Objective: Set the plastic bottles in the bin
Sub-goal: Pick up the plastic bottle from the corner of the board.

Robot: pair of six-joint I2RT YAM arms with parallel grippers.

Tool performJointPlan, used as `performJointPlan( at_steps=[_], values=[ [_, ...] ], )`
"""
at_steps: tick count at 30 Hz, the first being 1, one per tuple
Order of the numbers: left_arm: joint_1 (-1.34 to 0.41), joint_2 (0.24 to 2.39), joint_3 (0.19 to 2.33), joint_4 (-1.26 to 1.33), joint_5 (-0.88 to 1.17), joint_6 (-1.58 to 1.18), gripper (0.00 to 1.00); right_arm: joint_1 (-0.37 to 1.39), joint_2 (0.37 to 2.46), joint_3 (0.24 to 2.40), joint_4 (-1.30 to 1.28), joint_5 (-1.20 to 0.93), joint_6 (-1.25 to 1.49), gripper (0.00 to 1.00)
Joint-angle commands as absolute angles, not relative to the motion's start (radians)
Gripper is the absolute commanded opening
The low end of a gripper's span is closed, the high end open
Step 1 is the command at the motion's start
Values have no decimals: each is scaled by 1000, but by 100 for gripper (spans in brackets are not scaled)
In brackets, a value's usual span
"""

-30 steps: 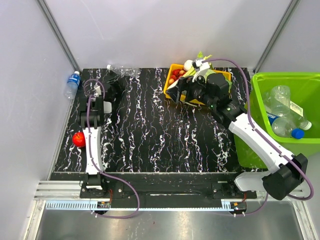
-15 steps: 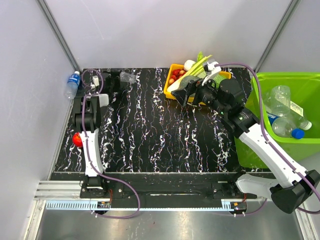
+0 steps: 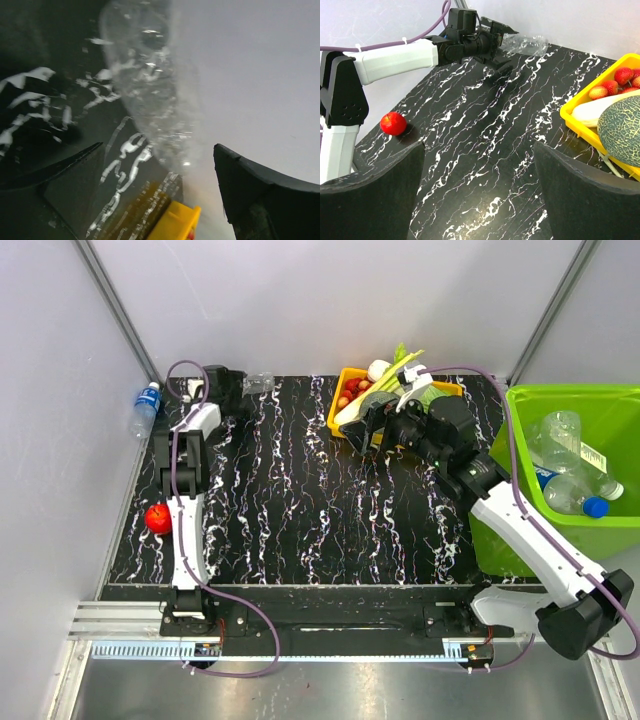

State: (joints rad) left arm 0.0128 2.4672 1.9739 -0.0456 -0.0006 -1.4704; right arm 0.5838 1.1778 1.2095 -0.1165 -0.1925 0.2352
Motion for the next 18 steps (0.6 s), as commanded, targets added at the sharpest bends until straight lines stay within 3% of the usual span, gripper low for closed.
performJointPlan(
  at_steps=[1, 9, 18],
  values=[
    [5, 2549, 2098, -222, -66, -1463, 92, 592, 1204, 1223, -72, -172, 196, 95],
    [17, 2669, 2269, -155, -126, -1543, 91, 594, 1238, 1221, -60, -186, 176, 96],
    [29, 2704, 2192, 115, -133, -1629, 91, 594, 1279, 1244, -100, -183, 150, 98]
  ],
)
